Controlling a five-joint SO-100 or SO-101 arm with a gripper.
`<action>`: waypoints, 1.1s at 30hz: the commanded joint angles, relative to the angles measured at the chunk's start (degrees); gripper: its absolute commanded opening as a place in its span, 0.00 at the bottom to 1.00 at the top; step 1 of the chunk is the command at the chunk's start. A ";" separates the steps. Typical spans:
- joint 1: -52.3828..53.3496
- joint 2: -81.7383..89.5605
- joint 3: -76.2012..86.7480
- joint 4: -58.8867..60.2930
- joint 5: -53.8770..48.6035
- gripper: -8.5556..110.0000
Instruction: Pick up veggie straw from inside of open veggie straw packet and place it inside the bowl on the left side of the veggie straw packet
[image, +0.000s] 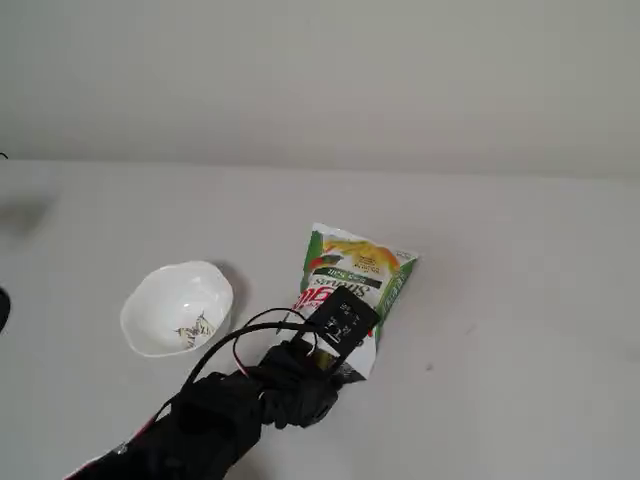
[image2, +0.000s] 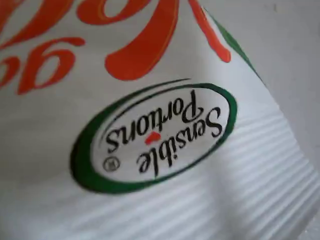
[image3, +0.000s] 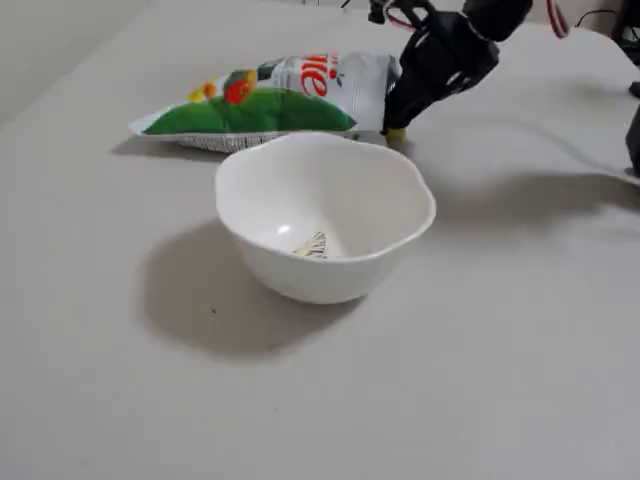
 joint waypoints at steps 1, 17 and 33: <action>1.32 -0.97 -4.48 -1.85 -0.62 0.16; 0.62 1.32 -6.33 4.31 0.44 0.07; -1.05 22.94 -5.45 28.74 0.97 0.07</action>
